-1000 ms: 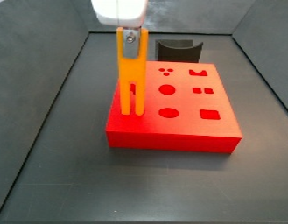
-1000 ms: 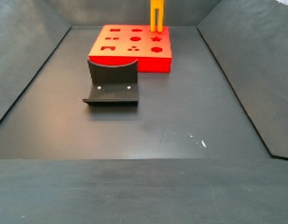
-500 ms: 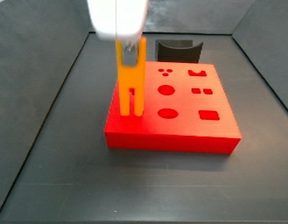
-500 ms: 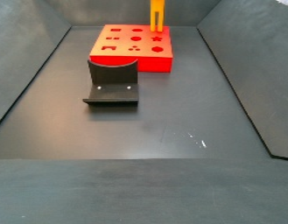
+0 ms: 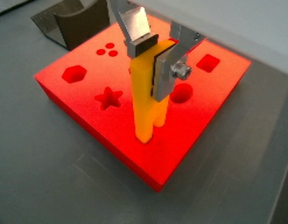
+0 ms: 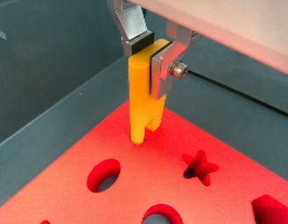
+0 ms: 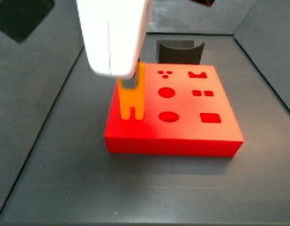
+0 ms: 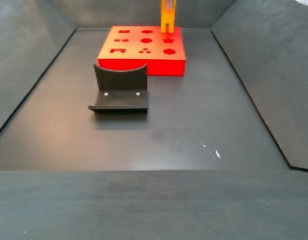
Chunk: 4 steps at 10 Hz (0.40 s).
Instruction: Insert the square-circle object.
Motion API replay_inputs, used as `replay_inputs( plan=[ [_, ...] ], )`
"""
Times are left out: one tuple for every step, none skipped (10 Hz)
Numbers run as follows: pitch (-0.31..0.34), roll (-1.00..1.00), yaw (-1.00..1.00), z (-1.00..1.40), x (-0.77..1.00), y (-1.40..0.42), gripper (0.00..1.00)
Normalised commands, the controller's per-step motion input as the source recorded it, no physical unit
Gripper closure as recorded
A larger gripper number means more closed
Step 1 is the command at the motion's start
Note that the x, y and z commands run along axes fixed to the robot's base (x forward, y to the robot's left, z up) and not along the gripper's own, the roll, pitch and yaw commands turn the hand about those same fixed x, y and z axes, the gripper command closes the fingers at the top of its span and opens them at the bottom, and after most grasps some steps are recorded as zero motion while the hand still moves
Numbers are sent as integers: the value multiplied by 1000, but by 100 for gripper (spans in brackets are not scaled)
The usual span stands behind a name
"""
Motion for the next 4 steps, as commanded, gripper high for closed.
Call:
replay_inputs(
  plan=[
    [-37,49,-89,-751,0,-49,100],
    [-113,0,-97,-897,0,-34,100],
    [-100,0,-106,-886,-17,-3,100],
    [0,0,0,0,0,0,100]
  ],
)
